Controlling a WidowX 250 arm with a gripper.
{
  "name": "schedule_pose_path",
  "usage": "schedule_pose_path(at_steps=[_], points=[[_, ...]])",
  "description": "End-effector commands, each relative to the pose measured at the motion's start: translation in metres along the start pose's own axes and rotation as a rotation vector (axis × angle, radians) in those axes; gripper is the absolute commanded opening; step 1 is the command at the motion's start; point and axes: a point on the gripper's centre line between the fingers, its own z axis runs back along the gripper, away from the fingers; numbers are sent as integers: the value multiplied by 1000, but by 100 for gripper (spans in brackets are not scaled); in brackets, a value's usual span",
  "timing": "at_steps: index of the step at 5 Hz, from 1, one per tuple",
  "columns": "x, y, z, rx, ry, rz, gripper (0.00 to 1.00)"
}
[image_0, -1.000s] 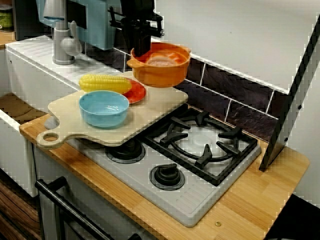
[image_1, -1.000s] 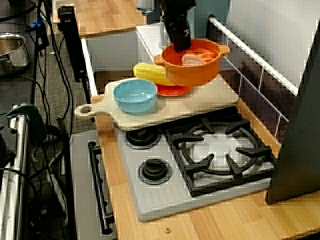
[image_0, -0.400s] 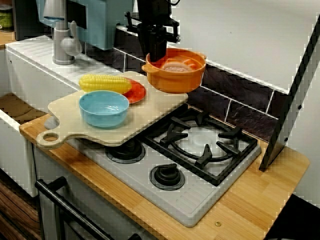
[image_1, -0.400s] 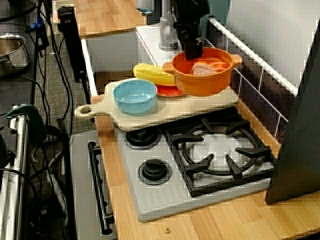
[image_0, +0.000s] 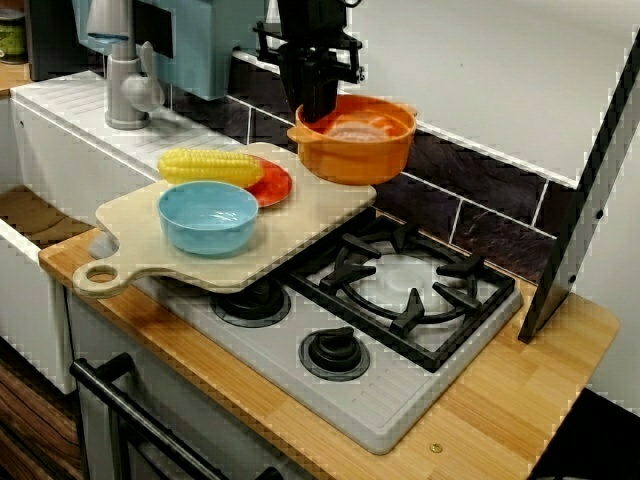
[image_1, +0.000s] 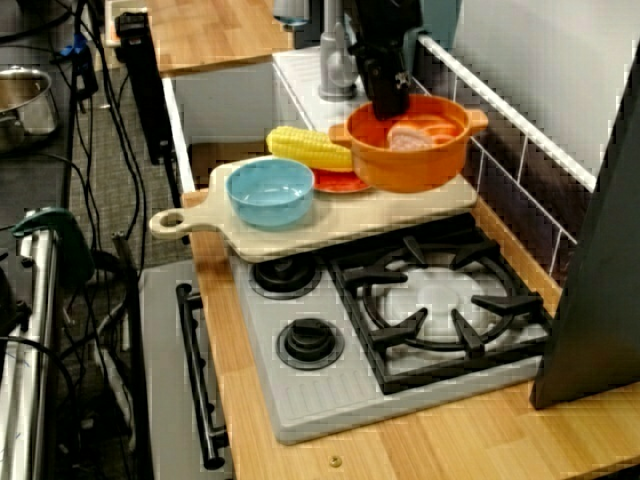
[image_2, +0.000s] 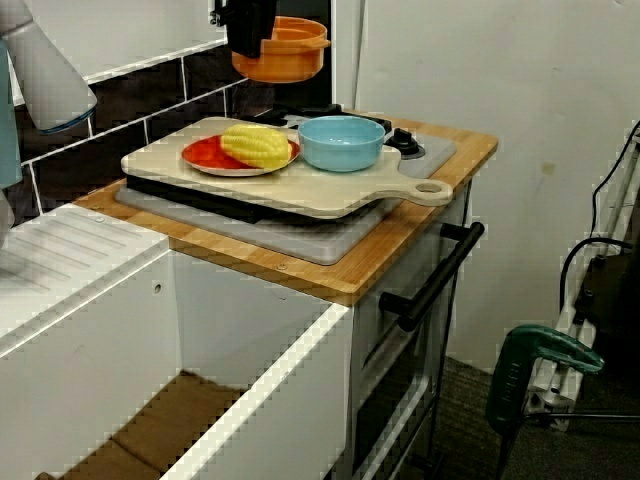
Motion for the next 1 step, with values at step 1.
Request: schedule_pose_path(at_steps=[1], points=[[11, -1, 29, -12, -73, -6, 0]])
